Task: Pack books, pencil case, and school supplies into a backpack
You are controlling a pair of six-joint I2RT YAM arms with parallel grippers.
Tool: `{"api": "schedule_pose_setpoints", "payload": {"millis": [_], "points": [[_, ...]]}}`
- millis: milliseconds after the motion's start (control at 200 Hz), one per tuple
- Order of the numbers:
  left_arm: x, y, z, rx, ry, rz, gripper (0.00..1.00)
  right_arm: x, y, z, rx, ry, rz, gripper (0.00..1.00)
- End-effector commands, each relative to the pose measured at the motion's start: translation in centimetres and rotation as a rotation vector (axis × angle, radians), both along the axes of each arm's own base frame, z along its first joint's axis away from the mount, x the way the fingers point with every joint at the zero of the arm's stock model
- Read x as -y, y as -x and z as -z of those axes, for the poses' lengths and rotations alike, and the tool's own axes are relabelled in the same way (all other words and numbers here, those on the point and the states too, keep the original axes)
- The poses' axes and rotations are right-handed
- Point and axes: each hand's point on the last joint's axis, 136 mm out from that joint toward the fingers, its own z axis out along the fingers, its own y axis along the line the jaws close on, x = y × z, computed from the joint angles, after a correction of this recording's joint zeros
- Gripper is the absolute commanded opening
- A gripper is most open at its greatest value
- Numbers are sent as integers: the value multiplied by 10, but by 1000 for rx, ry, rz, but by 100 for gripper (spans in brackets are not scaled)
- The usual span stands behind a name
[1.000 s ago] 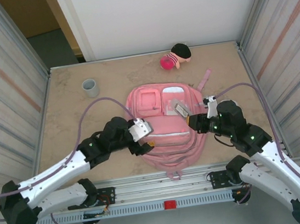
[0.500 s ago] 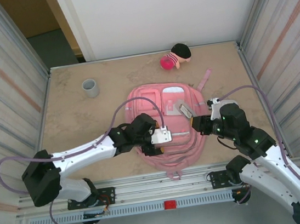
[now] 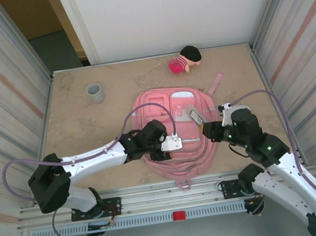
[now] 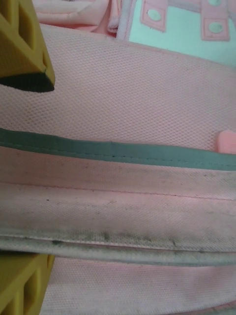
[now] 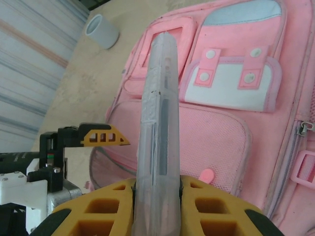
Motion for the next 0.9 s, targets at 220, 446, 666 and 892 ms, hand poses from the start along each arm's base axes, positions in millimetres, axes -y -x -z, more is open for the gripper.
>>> {"api": "schedule_pose_setpoints", "payload": {"millis": [220, 446, 666, 892], "points": [[-2, -31, -50, 129, 201, -142, 48, 18, 4, -4, 13, -4, 70, 19], [0, -39, -64, 134, 275, -201, 21, 22, 10, -11, 22, -24, 76, 19], [8, -49, -80, 110, 359, -274, 10, 23, 35, -24, -15, -56, 24, 19], [24, -50, -99, 45, 450, -277, 9, 5, 74, -28, -109, -167, -138, 21]]}}
